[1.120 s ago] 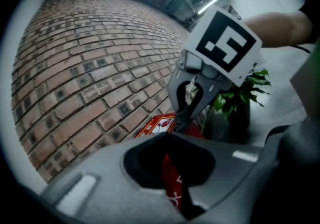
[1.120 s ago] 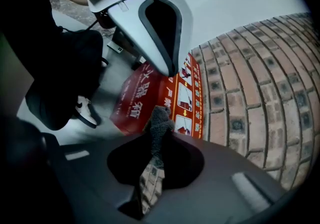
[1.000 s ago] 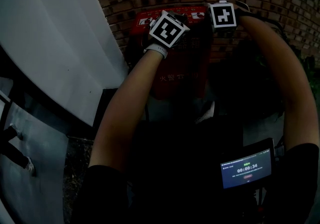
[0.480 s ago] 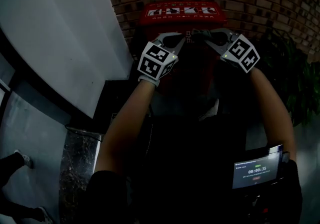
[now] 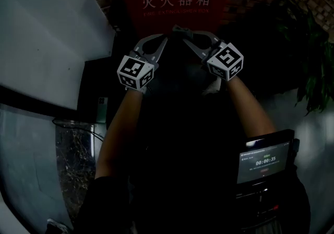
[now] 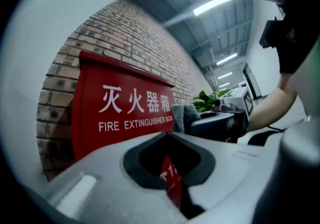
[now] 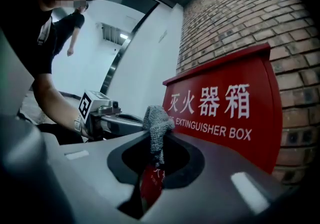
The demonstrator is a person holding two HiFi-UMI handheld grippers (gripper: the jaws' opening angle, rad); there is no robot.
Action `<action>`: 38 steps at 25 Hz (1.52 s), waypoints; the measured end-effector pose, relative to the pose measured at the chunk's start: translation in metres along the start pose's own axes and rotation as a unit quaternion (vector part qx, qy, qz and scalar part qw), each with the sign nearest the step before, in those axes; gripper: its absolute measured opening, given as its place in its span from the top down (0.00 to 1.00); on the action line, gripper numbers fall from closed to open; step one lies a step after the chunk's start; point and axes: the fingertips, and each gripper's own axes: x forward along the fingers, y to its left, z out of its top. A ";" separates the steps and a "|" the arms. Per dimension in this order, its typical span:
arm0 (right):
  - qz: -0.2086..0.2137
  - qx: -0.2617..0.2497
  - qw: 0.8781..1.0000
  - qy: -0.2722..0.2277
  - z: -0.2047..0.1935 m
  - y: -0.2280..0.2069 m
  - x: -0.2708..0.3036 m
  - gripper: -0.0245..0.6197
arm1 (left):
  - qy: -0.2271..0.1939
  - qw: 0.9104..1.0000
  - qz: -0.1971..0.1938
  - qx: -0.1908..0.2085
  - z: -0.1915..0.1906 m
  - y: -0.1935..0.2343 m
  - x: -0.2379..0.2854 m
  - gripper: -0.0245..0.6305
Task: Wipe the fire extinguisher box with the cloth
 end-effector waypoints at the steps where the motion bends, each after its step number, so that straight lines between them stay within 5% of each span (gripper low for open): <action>1: 0.006 0.000 1.000 -0.004 -0.005 0.003 0.006 0.90 | -0.001 1.000 0.002 -0.001 -0.005 0.005 0.000 0.96; 14: 0.003 0.034 0.999 0.004 -0.090 0.025 0.007 0.90 | -0.004 0.997 0.033 -0.069 -0.093 0.017 -0.010 0.96; 38: -0.018 0.051 0.998 -0.042 -0.082 0.021 0.002 0.90 | 0.004 0.999 0.016 -0.037 -0.101 0.001 -0.004 0.96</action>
